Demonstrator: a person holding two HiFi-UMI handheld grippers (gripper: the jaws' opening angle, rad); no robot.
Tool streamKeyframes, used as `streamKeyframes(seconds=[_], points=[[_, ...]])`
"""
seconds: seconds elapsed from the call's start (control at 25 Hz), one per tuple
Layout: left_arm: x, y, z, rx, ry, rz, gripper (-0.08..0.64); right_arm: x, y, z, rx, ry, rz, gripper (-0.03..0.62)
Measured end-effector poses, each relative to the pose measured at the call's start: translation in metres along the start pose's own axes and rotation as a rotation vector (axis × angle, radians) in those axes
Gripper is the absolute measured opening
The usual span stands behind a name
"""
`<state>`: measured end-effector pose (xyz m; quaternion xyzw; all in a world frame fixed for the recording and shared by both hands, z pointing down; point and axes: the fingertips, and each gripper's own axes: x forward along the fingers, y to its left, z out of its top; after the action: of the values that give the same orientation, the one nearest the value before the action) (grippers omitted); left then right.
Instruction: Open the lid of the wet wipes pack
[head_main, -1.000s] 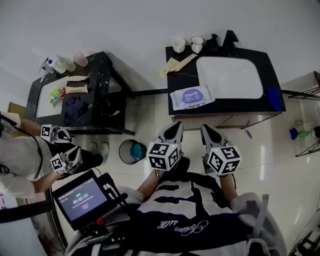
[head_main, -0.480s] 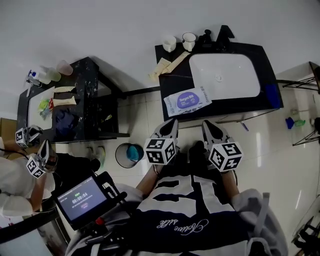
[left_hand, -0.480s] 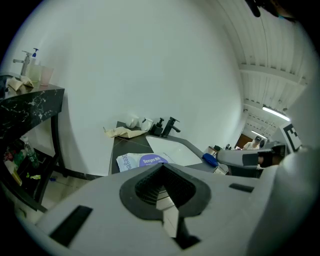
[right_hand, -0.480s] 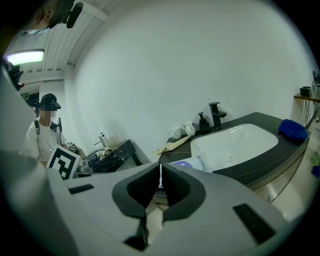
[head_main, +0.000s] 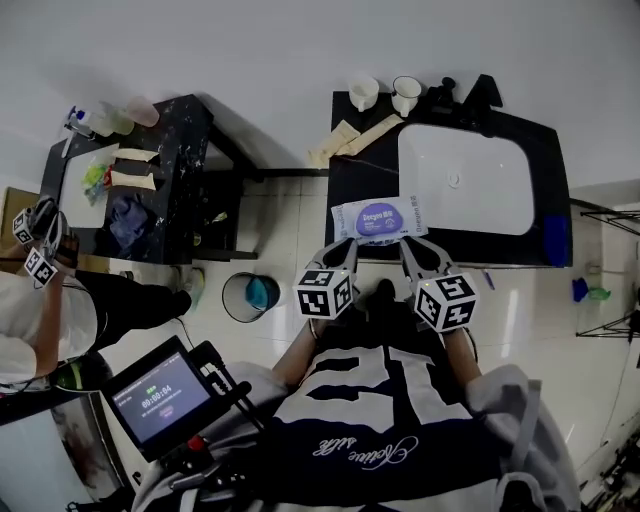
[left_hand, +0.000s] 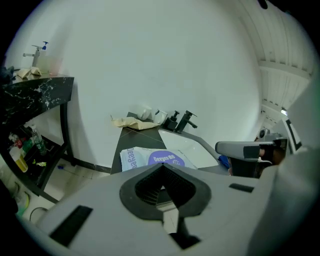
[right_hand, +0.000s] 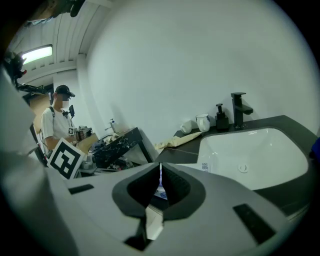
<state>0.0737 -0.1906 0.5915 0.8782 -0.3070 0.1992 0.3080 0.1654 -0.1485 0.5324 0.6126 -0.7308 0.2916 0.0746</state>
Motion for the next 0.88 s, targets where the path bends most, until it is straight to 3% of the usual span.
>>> streamKeyframes(seconds=[0.2, 0.44, 0.88], points=[[0.012, 0.001, -0.008, -0.046, 0.040, 0.033, -0.002, 0.014, -0.007, 0.003, -0.040, 0.084, 0.055, 0.002], [0.019, 0.005, -0.019, -0.114, 0.071, 0.070, -0.002, 0.028, -0.004, -0.004, -0.169, 0.176, 0.132, 0.031], [0.024, 0.011, -0.024, -0.163, 0.087, 0.131, -0.002, 0.063, 0.012, -0.038, -0.685, 0.357, 0.379, 0.066]])
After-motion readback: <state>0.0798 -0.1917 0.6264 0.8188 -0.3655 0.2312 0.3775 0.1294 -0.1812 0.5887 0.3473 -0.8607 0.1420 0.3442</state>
